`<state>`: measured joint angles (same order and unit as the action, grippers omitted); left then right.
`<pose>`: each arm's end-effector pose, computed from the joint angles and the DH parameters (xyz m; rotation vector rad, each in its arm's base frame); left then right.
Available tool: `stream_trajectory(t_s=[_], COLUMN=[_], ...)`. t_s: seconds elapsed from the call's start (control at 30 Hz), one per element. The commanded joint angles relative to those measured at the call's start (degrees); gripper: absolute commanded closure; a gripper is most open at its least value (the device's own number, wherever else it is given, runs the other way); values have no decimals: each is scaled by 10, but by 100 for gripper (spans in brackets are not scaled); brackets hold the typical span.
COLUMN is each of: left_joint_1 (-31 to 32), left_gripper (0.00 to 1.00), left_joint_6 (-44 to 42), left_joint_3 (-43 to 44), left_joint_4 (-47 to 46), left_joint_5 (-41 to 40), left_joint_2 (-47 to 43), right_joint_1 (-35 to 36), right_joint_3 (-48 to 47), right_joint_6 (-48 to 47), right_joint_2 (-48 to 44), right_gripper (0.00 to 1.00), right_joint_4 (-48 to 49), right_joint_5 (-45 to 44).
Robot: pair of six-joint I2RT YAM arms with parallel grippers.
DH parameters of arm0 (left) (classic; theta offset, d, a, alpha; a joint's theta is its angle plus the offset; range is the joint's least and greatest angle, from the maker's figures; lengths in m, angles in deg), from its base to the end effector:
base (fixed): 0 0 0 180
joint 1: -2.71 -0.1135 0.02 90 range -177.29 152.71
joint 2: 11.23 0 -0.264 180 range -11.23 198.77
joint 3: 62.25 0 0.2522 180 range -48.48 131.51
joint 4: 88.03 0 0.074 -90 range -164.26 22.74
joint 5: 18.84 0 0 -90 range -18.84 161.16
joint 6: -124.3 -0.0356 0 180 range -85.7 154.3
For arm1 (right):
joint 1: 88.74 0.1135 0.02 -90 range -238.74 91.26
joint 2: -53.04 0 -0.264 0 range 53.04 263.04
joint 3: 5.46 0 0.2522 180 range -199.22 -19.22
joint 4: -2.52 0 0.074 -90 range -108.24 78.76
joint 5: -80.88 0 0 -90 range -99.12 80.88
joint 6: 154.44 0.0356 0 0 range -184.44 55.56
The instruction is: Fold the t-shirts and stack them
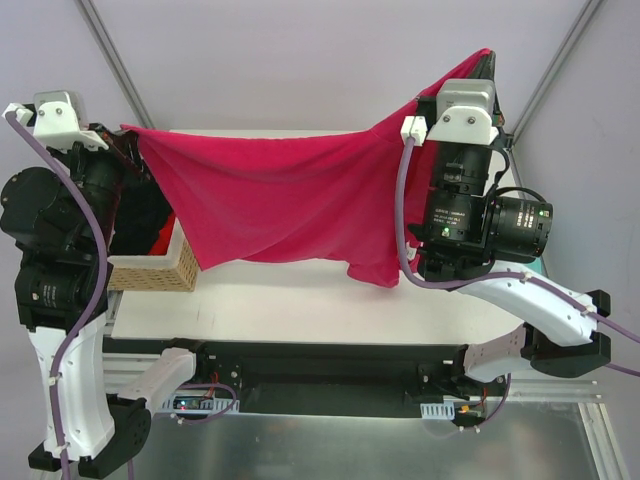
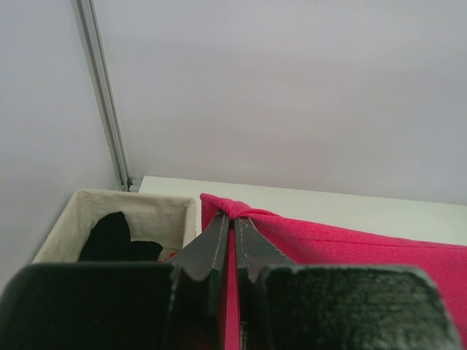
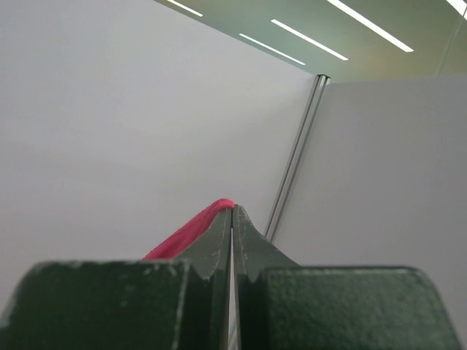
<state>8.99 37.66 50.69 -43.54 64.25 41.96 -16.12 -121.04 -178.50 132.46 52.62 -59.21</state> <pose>0.0943 -0.0061 0.5715 -0.0698 1.3049 -0.0649 0.0803 0.1650 0.6185 -0.1144 0.8886 -0.7040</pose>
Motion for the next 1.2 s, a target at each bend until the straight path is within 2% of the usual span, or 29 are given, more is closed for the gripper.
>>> stream_trajectory(t_s=[0.0, 0.27, 1.17], left_joint_1=[-4, -4, -3], left_gripper=[100, 100, 100], left_joint_6=[-12, -11, 10], left_joint_3=[4, -25, -43], left_joint_4=[-29, -26, 4], left_joint_5=[-19, -20, -31], left_joint_2=[-4, -1, 10], right_joint_1=[2, 1, -13], right_joint_3=[-11, -6, -5], right_joint_6=[-251, -244, -242], right_joint_2=[-15, -7, 27], right_gripper=[99, 99, 100], right_joint_4=[25, 22, 51], right_joint_5=[9, -5, -38])
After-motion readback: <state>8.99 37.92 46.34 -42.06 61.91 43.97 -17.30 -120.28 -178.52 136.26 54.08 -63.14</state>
